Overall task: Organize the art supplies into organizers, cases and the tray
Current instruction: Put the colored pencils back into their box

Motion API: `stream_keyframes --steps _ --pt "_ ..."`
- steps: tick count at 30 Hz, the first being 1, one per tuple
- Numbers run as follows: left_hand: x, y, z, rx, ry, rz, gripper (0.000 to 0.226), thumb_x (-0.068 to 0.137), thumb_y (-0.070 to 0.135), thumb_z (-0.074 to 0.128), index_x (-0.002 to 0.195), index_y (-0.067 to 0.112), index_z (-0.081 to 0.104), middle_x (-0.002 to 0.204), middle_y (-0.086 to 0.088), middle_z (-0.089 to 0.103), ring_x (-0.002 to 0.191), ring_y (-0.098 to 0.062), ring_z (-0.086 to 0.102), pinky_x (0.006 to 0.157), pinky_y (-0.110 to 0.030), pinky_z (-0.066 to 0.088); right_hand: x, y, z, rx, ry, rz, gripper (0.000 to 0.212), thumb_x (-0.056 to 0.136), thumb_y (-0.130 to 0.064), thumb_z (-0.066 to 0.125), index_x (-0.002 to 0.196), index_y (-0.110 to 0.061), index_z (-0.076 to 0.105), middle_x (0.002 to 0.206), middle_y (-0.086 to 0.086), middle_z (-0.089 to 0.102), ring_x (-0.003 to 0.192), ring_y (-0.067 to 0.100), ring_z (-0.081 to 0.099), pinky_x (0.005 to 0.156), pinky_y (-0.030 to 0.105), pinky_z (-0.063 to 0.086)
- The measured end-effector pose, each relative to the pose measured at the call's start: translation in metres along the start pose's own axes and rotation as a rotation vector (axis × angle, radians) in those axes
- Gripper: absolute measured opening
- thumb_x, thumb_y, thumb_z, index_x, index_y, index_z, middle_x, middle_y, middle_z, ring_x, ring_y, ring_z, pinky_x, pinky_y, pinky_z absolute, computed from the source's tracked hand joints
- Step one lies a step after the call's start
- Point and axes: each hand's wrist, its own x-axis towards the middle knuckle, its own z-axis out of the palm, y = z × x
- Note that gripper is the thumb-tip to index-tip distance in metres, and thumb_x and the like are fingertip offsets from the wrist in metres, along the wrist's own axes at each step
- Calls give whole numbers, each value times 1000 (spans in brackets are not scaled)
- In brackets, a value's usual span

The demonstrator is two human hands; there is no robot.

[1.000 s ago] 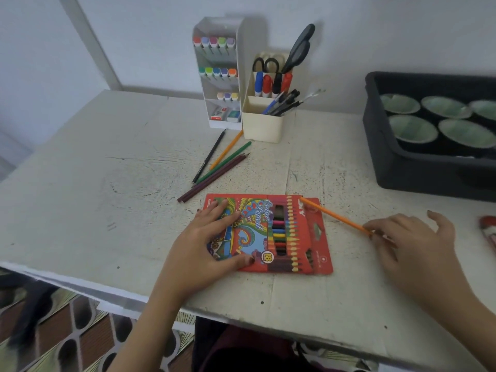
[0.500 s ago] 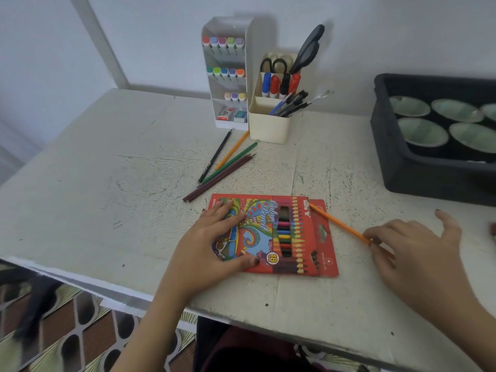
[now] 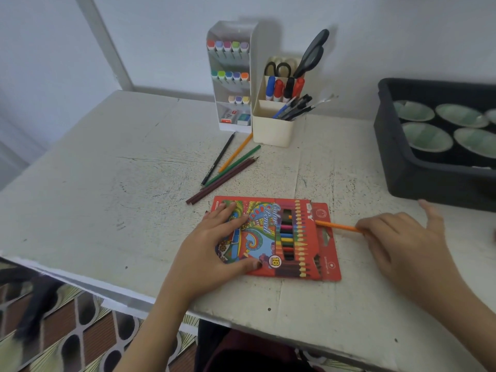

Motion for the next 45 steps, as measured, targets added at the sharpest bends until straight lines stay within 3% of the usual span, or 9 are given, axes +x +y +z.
stream_keyframes --steps 10,16,22,27,30,33,35,41,45 --pt "0 -1 0 -13 4 3 77 58 80 59 128 55 40 143 35 21 137 14 11 110 -12 7 32 -32 27 298 -36 34 14 82 -23 57 90 -21 69 86 -7 68 82 17 65 107 48 18" --pt "1 -3 1 -20 14 1 77 58 82 58 128 55 41 142 35 21 138 12 14 110 -11 7 27 -26 24 321 -155 130 21 82 -29 54 97 -29 68 93 -12 66 94 15 61 107 54 17" --pt "1 -4 1 -21 18 -5 79 57 83 58 129 54 42 143 35 22 138 11 15 110 -11 7 27 -24 26 377 -178 202 25 83 -10 66 94 -31 70 95 -10 62 94 19 59 105 55 18" --pt "1 -3 1 -8 13 -11 78 57 84 57 128 56 40 143 35 21 138 12 14 108 -8 5 29 -33 26 370 -155 263 22 85 -31 55 102 -32 69 107 -5 63 103 19 58 106 60 16" --pt "2 -2 1 -11 10 -14 77 57 82 58 127 57 39 142 36 21 137 14 13 107 -6 4 25 -43 13 250 -216 412 40 94 -35 50 132 -24 52 138 2 49 128 24 44 111 59 0" --pt "1 -2 1 -8 16 -14 76 57 81 59 127 57 40 142 36 21 137 14 13 107 -6 5 14 -55 2 153 -451 495 71 93 -58 10 151 -18 4 159 2 4 146 18 2 105 51 -25" --pt "1 -3 1 -3 19 -10 75 57 81 58 126 58 40 141 37 21 137 15 12 107 -7 6 7 -62 0 187 -528 497 83 85 -66 -9 149 -14 -12 159 0 -9 145 14 -13 98 49 -34" --pt "1 -2 1 2 11 -11 75 57 82 57 126 59 39 142 37 19 137 15 12 106 -5 3 11 -72 7 295 -590 357 78 71 -65 -17 133 -26 -42 157 -11 -15 133 1 -28 95 42 -41" --pt "1 -2 1 13 3 -13 74 58 82 56 126 60 37 142 37 18 137 15 10 106 -4 2 17 -76 9 453 -574 282 77 74 -70 -11 133 -32 -43 148 -26 -13 141 -2 -14 98 36 -40"
